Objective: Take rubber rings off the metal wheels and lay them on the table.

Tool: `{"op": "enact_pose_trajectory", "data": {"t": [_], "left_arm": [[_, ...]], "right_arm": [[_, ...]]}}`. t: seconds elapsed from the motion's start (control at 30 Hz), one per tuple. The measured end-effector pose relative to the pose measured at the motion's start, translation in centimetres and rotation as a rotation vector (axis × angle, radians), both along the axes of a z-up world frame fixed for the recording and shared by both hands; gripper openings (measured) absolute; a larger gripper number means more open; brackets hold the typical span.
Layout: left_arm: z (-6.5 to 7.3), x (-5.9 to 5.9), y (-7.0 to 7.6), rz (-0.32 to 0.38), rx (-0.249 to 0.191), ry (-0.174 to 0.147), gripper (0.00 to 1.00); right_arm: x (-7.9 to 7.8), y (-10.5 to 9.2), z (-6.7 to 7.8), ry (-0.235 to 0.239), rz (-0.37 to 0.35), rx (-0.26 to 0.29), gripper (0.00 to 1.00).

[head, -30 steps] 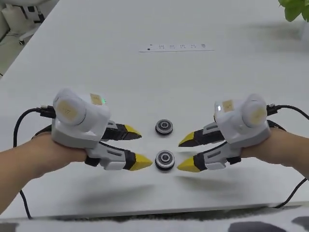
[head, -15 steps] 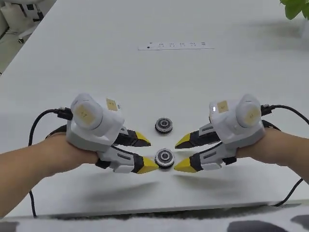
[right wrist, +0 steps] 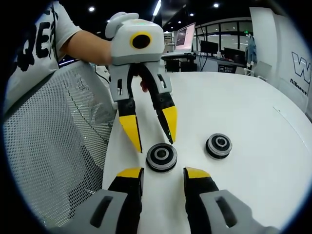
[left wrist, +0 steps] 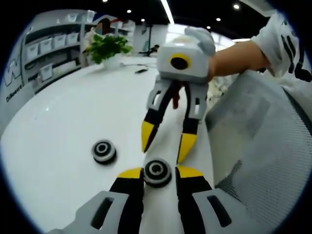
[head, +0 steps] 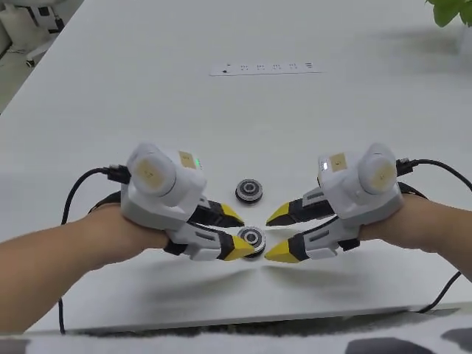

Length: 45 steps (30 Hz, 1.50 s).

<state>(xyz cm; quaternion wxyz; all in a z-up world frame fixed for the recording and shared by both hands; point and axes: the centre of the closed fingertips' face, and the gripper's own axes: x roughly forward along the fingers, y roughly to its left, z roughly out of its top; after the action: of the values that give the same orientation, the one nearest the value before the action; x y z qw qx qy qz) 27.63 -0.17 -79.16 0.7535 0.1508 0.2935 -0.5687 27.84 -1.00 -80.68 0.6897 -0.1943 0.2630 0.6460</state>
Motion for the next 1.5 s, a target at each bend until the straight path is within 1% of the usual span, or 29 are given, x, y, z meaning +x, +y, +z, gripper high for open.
{"op": "enact_pose_trajectory", "data": {"t": [0.07, 0.17, 0.2, 0.27, 0.37, 0.43, 0.53, 0.63, 0.7, 0.73, 0.77, 0.87, 0.9, 1.0, 1.07, 1.13, 1.17, 1.37, 1.5], "left_arm": [[-0.2, -0.2, -0.3, -0.006, 0.002, 0.000, 0.24], [-0.6, -0.4, -0.5, -0.019, 0.024, -0.013, 0.22], [-0.4, -0.2, -0.6, -0.015, 0.012, -0.025, 0.21], [-0.4, 0.0, -0.5, 0.019, 0.004, -0.011, 0.18], [-0.5, 0.3, -0.3, 0.035, -0.003, -0.020, 0.14], [-0.5, 0.2, -0.4, 0.030, -0.001, -0.035, 0.14], [-0.5, 0.1, -0.5, 0.015, 0.010, -0.067, 0.14], [-0.4, 0.1, -0.6, 0.014, 0.007, -0.062, 0.17], [-0.5, 0.2, -0.5, 0.015, 0.015, -0.070, 0.18], [-0.5, 0.1, -0.5, 0.015, 0.015, -0.068, 0.18], [-0.5, 0.0, -0.6, 0.012, 0.013, -0.059, 0.17], [-0.8, -0.1, -0.5, 0.003, 0.033, -0.073, 0.18], [-0.8, 0.0, -0.6, -0.003, 0.034, -0.090, 0.17], [-0.7, 0.2, -0.5, 0.002, 0.036, -0.098, 0.15], [-0.8, 0.2, -0.5, -0.001, 0.037, -0.105, 0.14], [-0.8, 0.2, -0.5, -0.015, 0.040, -0.124, 0.14], [-0.8, 0.1, -0.5, -0.017, 0.041, -0.127, 0.14], [-0.8, 0.2, -0.5, -0.006, 0.025, -0.127, 0.14], [-0.7, 0.2, -0.5, -0.002, 0.021, -0.129, 0.14]], "right_arm": [[0.0, 0.0, 0.0, 0.001, -0.001, 0.001, 0.29], [0.0, 0.0, 0.0, 0.001, -0.001, 0.002, 0.29], [0.0, 0.0, 0.0, 0.001, -0.001, 0.002, 0.29], [-0.1, 0.0, 0.0, 0.000, 0.001, 0.002, 0.30], [0.0, 0.0, 0.1, -0.004, 0.000, 0.005, 0.30], [0.0, 0.0, 0.1, -0.003, -0.002, 0.006, 0.30], [0.0, 0.0, 0.0, -0.002, -0.005, 0.006, 0.30], [-0.1, -0.1, -0.1, 0.000, -0.003, 0.002, 0.30], [-0.1, -0.1, -0.1, 0.000, -0.003, 0.002, 0.30], [-0.1, -0.1, 0.0, 0.000, -0.003, 0.002, 0.30], [-0.1, -0.1, 0.0, 0.000, -0.003, 0.003, 0.30], [-0.1, -0.1, 0.0, -0.001, -0.003, 0.002, 0.30], [-0.1, -0.1, 0.0, -0.001, -0.003, 0.003, 0.30], [-0.2, 0.0, 0.0, -0.001, -0.002, 0.007, 0.30], [-0.3, 0.2, 0.1, 0.006, -0.005, 0.017, 0.29], [-0.3, 0.4, 0.1, 0.011, -0.012, 0.027, 0.29], [-0.3, 0.5, 0.1, 0.014, -0.017, 0.032, 0.29], [-0.1, 1.0, 0.0, 0.054, -0.057, 0.063, 0.28], [0.1, 1.4, -0.1, 0.064, -0.081, 0.074, 0.28]]}}
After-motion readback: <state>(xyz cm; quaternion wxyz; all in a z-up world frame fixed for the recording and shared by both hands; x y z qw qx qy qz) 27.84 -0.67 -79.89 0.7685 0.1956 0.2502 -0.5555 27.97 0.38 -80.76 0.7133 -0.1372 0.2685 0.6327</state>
